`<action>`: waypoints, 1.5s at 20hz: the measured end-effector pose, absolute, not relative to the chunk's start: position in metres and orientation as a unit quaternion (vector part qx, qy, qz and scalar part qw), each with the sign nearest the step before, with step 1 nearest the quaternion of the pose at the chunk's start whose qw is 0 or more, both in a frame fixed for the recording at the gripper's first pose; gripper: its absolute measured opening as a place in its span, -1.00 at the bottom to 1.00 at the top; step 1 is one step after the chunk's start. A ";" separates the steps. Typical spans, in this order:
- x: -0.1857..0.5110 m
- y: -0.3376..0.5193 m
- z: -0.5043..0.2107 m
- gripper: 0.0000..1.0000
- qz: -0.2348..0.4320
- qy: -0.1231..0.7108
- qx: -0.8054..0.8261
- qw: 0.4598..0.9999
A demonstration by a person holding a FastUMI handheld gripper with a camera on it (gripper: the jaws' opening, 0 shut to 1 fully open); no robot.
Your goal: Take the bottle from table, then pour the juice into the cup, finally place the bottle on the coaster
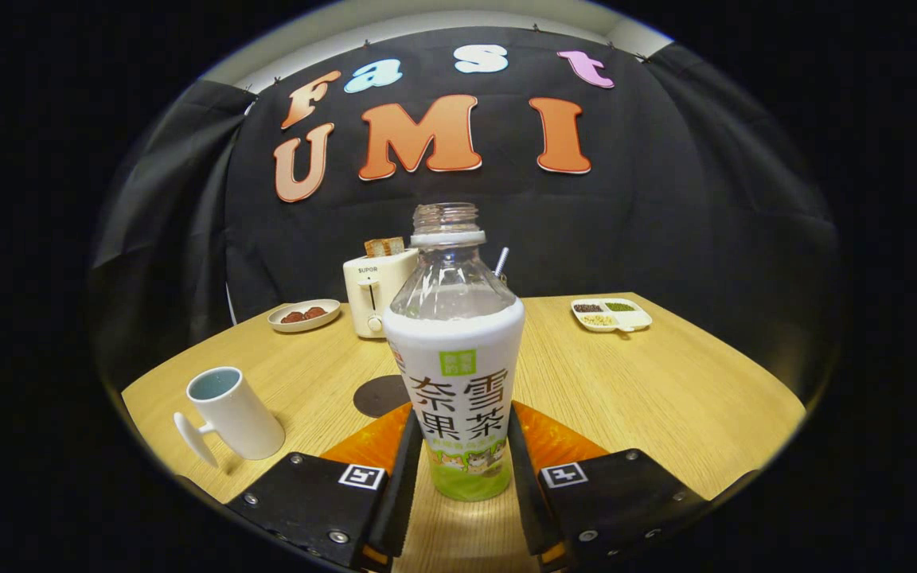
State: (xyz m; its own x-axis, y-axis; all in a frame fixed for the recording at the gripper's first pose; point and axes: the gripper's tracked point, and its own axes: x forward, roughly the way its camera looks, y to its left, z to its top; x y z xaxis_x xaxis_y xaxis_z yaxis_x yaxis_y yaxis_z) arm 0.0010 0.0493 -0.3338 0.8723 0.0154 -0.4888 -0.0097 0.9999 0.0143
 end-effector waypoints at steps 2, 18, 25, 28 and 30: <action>0.006 0.053 -0.323 0.13 0.009 0.237 -0.024 0.971; 0.025 0.097 -0.309 0.13 0.039 0.182 -0.312 0.932; 0.028 0.108 -0.303 0.13 0.051 0.168 -0.424 0.889; 0.032 0.109 -0.292 0.13 0.044 0.141 -0.483 0.863; 0.032 0.113 -0.289 0.13 0.046 0.129 -0.509 0.850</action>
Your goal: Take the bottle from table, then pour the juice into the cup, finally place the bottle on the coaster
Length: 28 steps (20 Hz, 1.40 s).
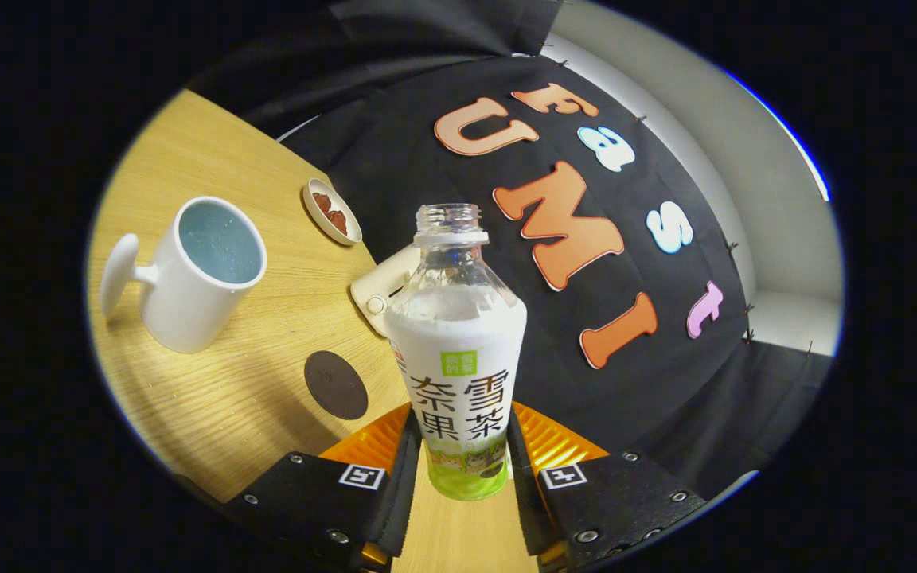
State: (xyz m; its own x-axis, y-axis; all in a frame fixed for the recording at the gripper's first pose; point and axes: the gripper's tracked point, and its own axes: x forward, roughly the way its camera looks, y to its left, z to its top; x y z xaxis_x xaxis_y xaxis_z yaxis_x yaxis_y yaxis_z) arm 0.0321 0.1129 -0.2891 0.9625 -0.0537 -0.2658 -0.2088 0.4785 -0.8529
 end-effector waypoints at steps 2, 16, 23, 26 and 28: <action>0.033 0.117 -0.292 0.13 0.051 0.122 -0.526 0.840; 0.037 0.141 -0.288 0.13 0.060 0.031 -0.661 0.747; 0.036 0.151 -0.279 0.12 0.056 -0.005 -0.698 0.714; 0.035 0.152 -0.279 0.12 0.056 -0.013 -0.708 0.704; 0.036 0.154 -0.278 0.12 0.057 -0.015 -0.711 0.701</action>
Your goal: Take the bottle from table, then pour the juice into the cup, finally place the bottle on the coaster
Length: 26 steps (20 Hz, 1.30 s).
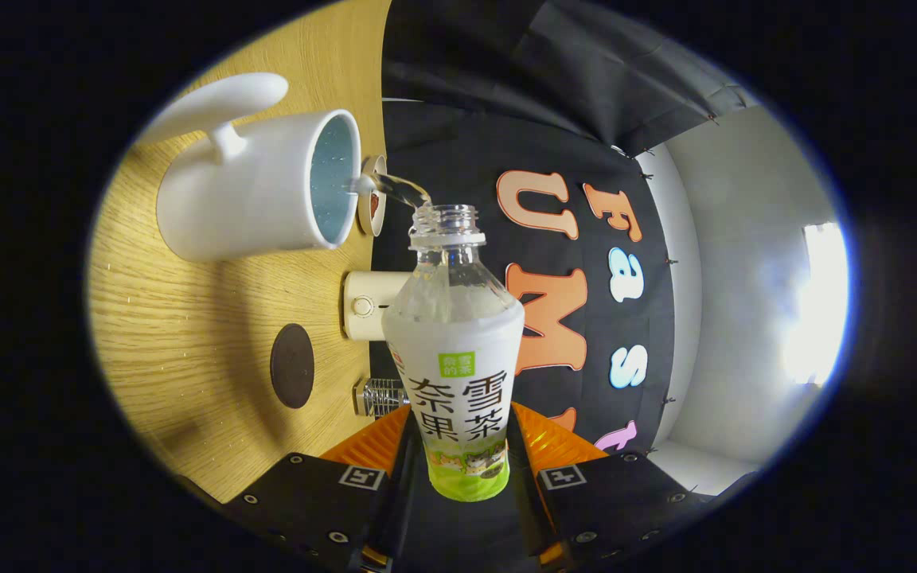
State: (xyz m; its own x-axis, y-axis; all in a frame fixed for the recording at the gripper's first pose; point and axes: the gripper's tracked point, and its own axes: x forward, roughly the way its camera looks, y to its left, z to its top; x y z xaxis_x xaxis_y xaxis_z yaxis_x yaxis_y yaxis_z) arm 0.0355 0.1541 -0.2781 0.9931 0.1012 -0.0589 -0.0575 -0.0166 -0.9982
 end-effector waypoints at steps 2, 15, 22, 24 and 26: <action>0.037 0.154 -0.277 0.12 0.056 -0.018 -0.713 0.698; 0.039 0.153 -0.273 0.12 0.046 -0.032 -0.735 0.676; 0.041 0.151 -0.271 0.12 0.036 -0.040 -0.746 0.663; 0.041 0.152 -0.270 0.12 0.035 -0.043 -0.749 0.661; 0.039 0.152 -0.271 0.12 0.041 -0.044 -0.749 0.659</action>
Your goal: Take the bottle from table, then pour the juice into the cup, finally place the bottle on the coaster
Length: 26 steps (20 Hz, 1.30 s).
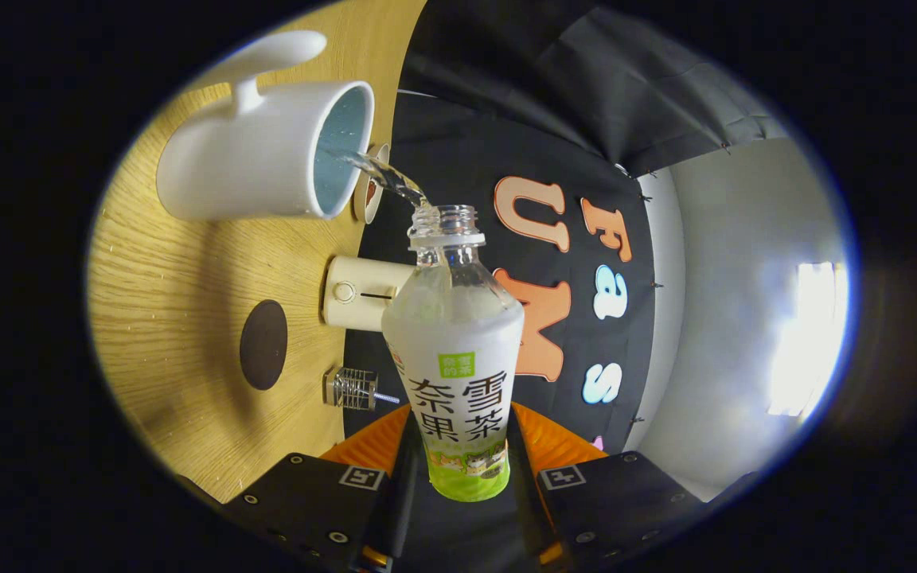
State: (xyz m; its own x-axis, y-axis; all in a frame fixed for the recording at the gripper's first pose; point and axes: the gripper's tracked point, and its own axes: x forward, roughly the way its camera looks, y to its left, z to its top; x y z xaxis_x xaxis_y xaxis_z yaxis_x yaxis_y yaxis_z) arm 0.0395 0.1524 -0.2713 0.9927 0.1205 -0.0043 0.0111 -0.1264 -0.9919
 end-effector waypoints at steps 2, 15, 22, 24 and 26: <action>0.041 0.154 -0.269 0.12 0.044 -0.049 -0.758 0.649; 0.050 0.152 -0.259 0.12 0.042 -0.068 -0.780 0.620; 0.052 0.154 -0.256 0.12 0.041 -0.079 -0.791 0.606; 0.053 0.153 -0.256 0.12 0.041 -0.081 -0.792 0.604; 0.054 0.154 -0.255 0.12 0.039 -0.085 -0.792 0.603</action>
State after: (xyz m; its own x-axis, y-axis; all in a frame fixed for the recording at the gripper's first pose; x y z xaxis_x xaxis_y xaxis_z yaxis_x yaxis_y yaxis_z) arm 0.0539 0.1539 -0.2548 0.9826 0.1812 0.0407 0.0874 -0.2580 -0.9622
